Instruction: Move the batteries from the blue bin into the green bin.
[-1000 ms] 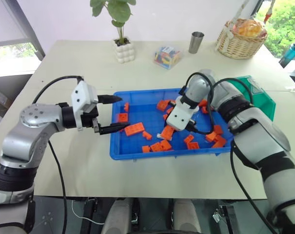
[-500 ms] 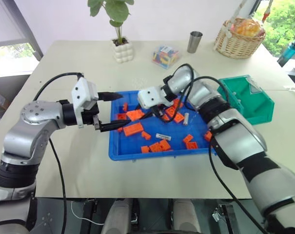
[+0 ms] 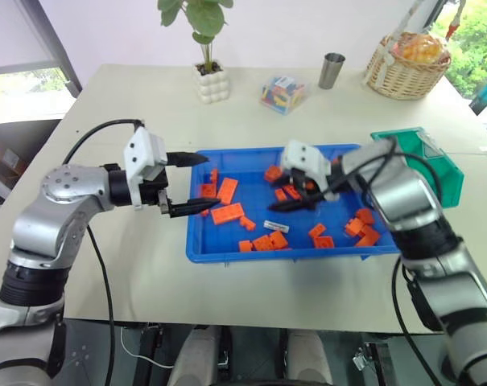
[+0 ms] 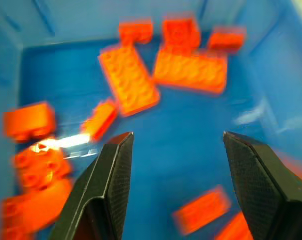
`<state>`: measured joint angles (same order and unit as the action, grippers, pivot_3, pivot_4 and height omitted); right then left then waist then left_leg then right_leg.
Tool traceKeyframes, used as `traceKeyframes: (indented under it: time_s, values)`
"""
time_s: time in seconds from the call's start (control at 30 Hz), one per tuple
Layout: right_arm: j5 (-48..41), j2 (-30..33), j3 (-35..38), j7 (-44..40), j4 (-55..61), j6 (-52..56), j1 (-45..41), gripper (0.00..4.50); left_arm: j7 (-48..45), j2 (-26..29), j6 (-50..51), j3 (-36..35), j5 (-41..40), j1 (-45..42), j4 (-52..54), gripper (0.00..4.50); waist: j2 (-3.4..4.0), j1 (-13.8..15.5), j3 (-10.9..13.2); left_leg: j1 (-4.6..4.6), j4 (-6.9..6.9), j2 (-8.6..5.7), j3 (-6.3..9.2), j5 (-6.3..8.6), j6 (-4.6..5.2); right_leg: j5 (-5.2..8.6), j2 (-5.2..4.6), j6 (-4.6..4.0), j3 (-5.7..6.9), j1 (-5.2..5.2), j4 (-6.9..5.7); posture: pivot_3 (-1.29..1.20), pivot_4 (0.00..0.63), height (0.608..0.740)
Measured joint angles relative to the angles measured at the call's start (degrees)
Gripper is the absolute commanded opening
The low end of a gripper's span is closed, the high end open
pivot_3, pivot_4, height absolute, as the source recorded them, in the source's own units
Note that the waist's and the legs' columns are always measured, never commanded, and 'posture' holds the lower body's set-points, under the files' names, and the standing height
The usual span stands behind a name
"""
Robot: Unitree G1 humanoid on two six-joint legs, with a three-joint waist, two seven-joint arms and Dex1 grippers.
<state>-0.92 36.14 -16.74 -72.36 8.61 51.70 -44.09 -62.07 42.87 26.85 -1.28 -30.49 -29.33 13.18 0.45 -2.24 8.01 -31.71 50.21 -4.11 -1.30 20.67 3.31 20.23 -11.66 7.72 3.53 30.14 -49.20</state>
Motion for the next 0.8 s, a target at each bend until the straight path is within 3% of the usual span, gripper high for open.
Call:
traceKeyframes:
  time_s: [0.2,0.43,0.53,0.67,0.8]
  values:
    - [-2.44,-0.25,0.42,8.7,12.05,13.66,5.84,2.89,-1.15,-1.43,-0.94,1.69,0.69,-2.15,-2.57,4.5,-0.02,-0.19,-0.01,-0.05,0.03,0.01,-0.01,-0.01,0.0,0.01,-0.04,-0.01,-0.01,0.04,0.02,0.0,0.15,0.644]
    - [-3.91,0.28,-0.67,14.97,12.78,13.95,8.42,2.89,-2.91,-2.07,-1.51,2.71,1.54,-4.93,-5.25,4.5,-0.05,0.01,-0.02,-0.05,0.05,-0.02,-0.01,-0.01,0.02,0.01,0.01,0.0,0.0,0.02,0.03,0.0,0.15,0.644]
    - [-4.44,0.91,-1.12,16.38,13.08,12.36,9.22,2.16,-3.27,-2.57,-1.56,2.77,1.8,-5.24,-5.53,4.5,-0.07,-0.06,-0.03,-0.05,0.04,-0.02,-0.01,-0.01,0.02,0.01,0.02,0.0,0.0,0.02,0.02,0.0,0.15,0.644]
    - [-4.58,2.0,-2.13,17.96,12.3,9.61,9.96,0.14,-3.46,-2.83,-1.56,2.77,2.01,-5.28,-5.57,4.5,-0.09,-0.1,-0.04,-0.05,0.05,-0.02,-0.01,-0.01,0.02,0.01,0.04,0.0,0.0,0.0,0.03,0.0,0.15,0.644]
    - [-5.71,2.07,-2.1,18.77,11.91,9.24,9.83,0.05,-3.77,-2.93,-1.56,2.76,2.3,-5.26,-5.56,4.5,-0.09,-0.14,-0.04,-0.05,0.05,-0.01,-0.01,-0.01,0.02,0.01,0.04,0.0,0.0,0.01,0.03,0.0,0.15,0.644]
